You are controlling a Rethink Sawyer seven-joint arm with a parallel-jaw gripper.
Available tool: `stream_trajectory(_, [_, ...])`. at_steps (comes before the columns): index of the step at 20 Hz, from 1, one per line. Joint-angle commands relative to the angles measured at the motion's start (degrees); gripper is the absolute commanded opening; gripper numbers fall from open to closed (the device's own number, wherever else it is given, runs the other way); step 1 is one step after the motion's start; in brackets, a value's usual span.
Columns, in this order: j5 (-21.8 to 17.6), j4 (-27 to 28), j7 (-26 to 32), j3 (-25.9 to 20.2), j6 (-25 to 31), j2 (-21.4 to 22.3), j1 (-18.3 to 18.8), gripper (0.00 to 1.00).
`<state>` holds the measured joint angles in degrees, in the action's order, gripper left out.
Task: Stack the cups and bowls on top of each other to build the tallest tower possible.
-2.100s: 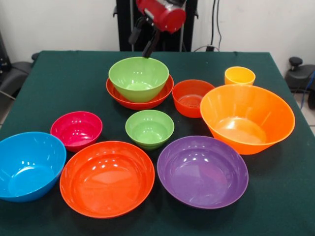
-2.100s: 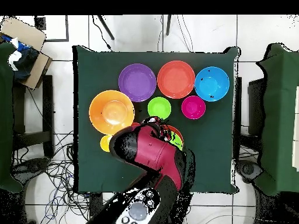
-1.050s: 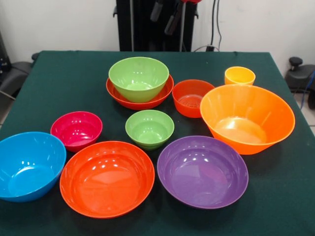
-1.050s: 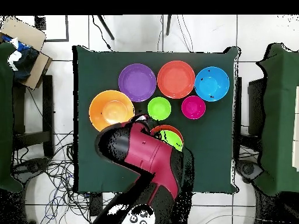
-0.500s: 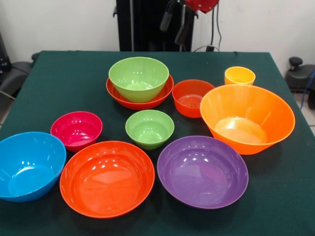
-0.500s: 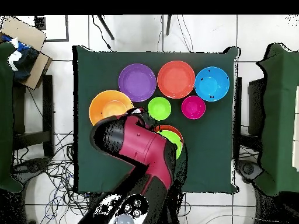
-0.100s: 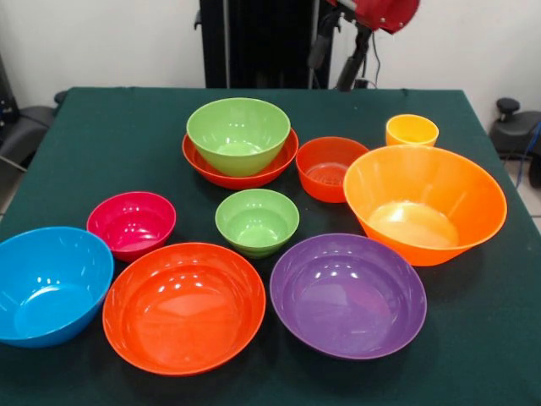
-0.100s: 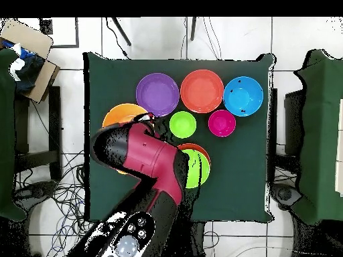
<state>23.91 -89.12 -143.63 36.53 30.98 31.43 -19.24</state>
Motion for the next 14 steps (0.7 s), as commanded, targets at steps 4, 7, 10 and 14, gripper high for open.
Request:
stream_trajectory(4, [2.53,6.96,-15.35,-3.00,9.28,-5.65,-0.29,1.00])
stream_trajectory(7, [2.89,8.22,-16.03,-2.84,9.80,-6.36,-0.17,1.00])
stream_trajectory(10, [3.27,10.05,-17.39,-2.35,10.64,-7.50,-0.38,1.00])
stream_trajectory(14, [3.93,12.54,-19.04,-1.77,11.43,-9.18,-0.36,1.00])
